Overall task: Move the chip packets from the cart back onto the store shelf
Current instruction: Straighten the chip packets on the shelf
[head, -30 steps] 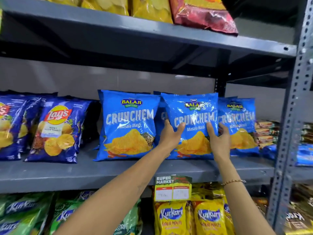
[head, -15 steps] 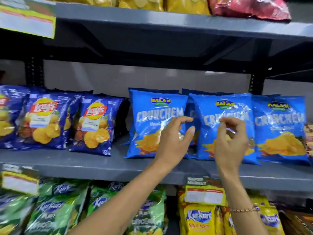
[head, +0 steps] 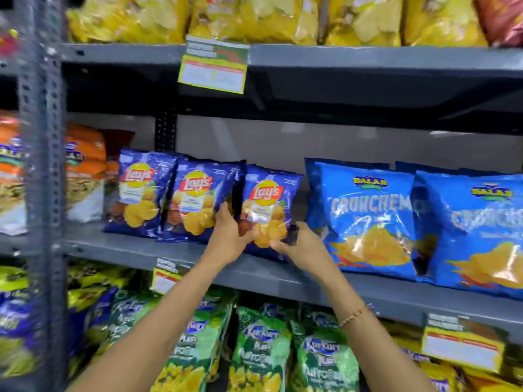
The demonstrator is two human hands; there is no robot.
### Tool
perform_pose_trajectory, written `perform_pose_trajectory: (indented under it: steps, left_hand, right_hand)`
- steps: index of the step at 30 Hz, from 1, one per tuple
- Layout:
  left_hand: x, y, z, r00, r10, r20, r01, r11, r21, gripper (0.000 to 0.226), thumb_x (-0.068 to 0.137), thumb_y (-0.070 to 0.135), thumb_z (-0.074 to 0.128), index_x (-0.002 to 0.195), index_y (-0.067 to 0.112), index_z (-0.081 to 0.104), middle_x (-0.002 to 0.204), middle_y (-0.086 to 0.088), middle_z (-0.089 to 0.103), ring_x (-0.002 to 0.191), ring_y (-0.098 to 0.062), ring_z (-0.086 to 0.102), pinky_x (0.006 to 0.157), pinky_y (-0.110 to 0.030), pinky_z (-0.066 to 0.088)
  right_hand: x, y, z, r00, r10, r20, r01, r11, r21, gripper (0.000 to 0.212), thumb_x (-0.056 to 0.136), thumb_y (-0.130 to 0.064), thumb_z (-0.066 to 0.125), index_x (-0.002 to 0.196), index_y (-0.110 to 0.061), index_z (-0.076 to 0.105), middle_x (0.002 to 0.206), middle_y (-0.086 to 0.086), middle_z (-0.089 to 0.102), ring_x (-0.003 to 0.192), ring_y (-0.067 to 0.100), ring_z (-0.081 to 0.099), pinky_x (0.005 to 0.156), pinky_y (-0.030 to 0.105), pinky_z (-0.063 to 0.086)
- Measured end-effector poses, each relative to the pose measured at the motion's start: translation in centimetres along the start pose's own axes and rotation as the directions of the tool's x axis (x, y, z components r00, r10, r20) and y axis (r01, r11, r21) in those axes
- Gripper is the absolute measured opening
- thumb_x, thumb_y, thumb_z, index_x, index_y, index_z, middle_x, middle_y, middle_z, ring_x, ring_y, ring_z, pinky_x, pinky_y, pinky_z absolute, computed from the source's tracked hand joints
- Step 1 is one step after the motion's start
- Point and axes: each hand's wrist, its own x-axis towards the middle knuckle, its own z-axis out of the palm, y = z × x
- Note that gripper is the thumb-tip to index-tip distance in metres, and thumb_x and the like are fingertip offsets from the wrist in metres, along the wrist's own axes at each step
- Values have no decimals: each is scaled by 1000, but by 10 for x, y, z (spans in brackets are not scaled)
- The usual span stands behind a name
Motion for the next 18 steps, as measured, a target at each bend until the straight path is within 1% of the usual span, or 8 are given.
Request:
perform_pose_trajectory:
  steps: [1, 3, 5, 7, 9, 12, 16, 18]
  left_hand:
    - [3, -6, -1, 998, -10, 59, 8, 999, 41, 96, 81, 33, 70, 147, 0, 8, 154, -19, 23, 142, -31, 26, 115, -40, 27]
    - [6, -13, -4, 991, -49, 128, 36, 994, 101, 92, 81, 35, 71, 144, -3, 16, 149, -19, 35, 135, -34, 38, 108, -41, 36]
    - [8, -15, -4, 992, -62, 113, 52, 994, 92, 76, 79, 34, 72, 136, -1, 33, 139, -16, 49, 122, -34, 52, 97, -41, 46]
    - [8, -15, -3, 998, -32, 50, 31, 999, 38, 67, 77, 27, 75, 131, 6, 40, 131, -13, 58, 117, -33, 56, 95, -40, 48]
    - [8, -16, -2, 1000, -8, 6, 8, 1000, 4, 62, 76, 24, 76, 126, 9, 44, 126, -11, 61, 116, -31, 57, 95, -42, 49]
    - [7, -20, 2, 1000, -6, -14, 6, 1000, 4, 55, 77, 27, 75, 122, 10, 48, 124, -11, 60, 115, -31, 57, 95, -45, 49]
    - [9, -20, 3, 1000, -2, 4, 1, 998, 61, 57, 81, 29, 70, 128, 9, 44, 127, -12, 59, 118, -32, 55, 97, -44, 47]
    - [9, -19, 3, 1000, -3, 8, 2, 996, 88, 58, 82, 28, 69, 130, 9, 42, 128, -13, 58, 120, -33, 53, 97, -44, 46]
  right_hand:
    - [3, 1, 9, 1000, 21, 7, -21, 999, -42, 62, 74, -33, 76, 122, -6, 48, 121, 10, 63, 113, 27, 58, 82, 30, 44]
    - [7, 3, 22, 999, 50, -6, -50, 995, -84, 61, 72, -34, 77, 119, -7, 50, 123, 11, 63, 115, 28, 57, 85, 33, 45]
    - [11, 3, 27, 997, 58, -40, -61, 996, -64, 60, 70, -32, 79, 117, -8, 50, 123, 10, 62, 115, 29, 55, 87, 34, 45]
    - [13, 1, 30, 997, 60, -53, -62, 997, -34, 60, 69, -30, 80, 116, -9, 48, 123, 10, 62, 114, 29, 55, 87, 36, 45]
    - [15, -1, 32, 996, 66, -54, -67, 998, -19, 59, 70, -28, 79, 116, -10, 46, 123, 10, 61, 112, 28, 56, 85, 34, 45]
    - [16, -2, 35, 996, 70, -56, -70, 998, -3, 61, 71, -27, 79, 119, -10, 45, 124, 10, 60, 113, 27, 56, 87, 33, 45]
    - [15, -3, 35, 996, 73, -59, -73, 997, -5, 61, 72, -27, 78, 120, -9, 44, 125, 10, 60, 113, 26, 56, 84, 29, 44]
    - [16, -3, 35, 995, 78, -57, -79, 997, -11, 60, 72, -27, 78, 119, -9, 44, 125, 11, 59, 113, 27, 56, 84, 29, 44]
